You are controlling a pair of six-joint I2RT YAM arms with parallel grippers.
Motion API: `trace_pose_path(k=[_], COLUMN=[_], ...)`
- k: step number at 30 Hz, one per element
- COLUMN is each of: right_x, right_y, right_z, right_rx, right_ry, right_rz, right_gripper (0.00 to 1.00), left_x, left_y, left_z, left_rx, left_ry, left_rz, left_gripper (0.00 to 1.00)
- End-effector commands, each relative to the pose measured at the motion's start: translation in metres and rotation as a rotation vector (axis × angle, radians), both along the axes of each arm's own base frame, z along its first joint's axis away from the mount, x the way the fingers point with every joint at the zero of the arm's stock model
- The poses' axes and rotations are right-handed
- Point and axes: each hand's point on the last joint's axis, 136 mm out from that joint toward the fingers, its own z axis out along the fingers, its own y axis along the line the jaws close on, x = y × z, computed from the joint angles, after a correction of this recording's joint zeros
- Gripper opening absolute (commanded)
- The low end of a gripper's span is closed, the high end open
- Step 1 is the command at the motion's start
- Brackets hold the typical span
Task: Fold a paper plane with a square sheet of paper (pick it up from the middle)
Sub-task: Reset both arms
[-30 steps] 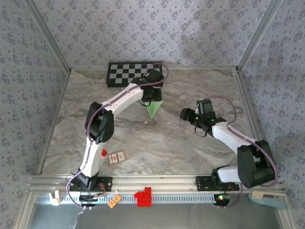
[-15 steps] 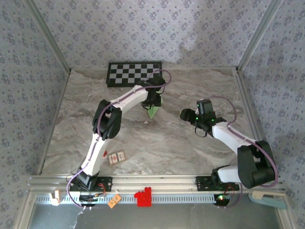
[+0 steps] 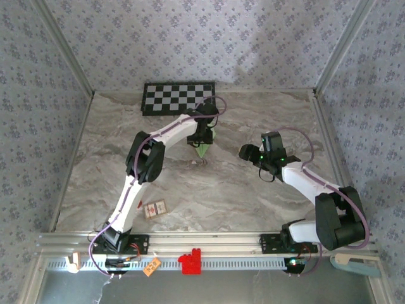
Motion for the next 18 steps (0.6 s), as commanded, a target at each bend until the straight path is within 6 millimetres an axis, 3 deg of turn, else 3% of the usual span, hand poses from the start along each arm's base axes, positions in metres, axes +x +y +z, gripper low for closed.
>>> trace_pose_path(k=[1, 8, 18], right_x=[0.003, 0.003, 0.003], right_y=[0.000, 0.000, 0.001], right_z=[0.008, 0.008, 0.007], right_rx=[-0.019, -0.022, -0.023], right_ry=[-0.017, -0.016, -0.014], right_rz=[0.009, 0.007, 0.011], right_gripper=[0.74, 0.74, 0.74], left_x=[-0.002, -0.005, -0.009], left_y=[0.007, 0.011, 0.010], left_z=[-0.009, -0.018, -0.028], left_rx=[0.036, 0.063, 0.070], left_ry=[0.028, 0.049, 0.072], left_rz=[0.011, 0.009, -0.016], left_gripper=[0.60, 0.61, 0.70])
